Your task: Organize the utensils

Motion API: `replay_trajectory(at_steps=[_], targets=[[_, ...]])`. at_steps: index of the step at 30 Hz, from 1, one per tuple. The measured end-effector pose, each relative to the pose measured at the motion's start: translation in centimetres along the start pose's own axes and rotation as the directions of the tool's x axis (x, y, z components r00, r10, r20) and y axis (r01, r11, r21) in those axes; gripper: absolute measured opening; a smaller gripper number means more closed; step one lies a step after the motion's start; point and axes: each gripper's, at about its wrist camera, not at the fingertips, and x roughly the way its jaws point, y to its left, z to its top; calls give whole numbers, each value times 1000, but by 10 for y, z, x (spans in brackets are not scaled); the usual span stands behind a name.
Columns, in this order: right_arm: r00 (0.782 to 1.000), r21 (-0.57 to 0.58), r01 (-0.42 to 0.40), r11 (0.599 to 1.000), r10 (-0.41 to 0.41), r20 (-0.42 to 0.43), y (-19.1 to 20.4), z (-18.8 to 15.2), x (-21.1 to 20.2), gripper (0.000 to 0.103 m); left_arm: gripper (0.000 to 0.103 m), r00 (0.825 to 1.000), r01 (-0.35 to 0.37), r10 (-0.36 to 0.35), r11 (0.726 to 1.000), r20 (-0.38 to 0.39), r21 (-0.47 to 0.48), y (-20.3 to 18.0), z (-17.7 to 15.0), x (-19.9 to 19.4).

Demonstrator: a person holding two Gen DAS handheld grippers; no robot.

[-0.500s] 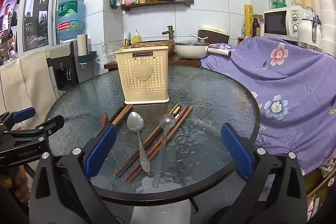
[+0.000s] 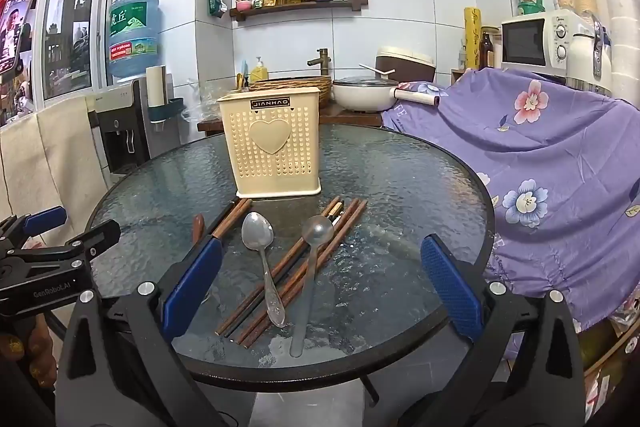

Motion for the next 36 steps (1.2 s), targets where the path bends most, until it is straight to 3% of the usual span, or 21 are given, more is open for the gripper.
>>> replay_trajectory(at_steps=[36], targets=[[1000, 0, -1, 1000, 1, -4, 0, -2, -1, 98, 97, 1000, -8, 8, 1000, -3, -3, 0, -4, 2]])
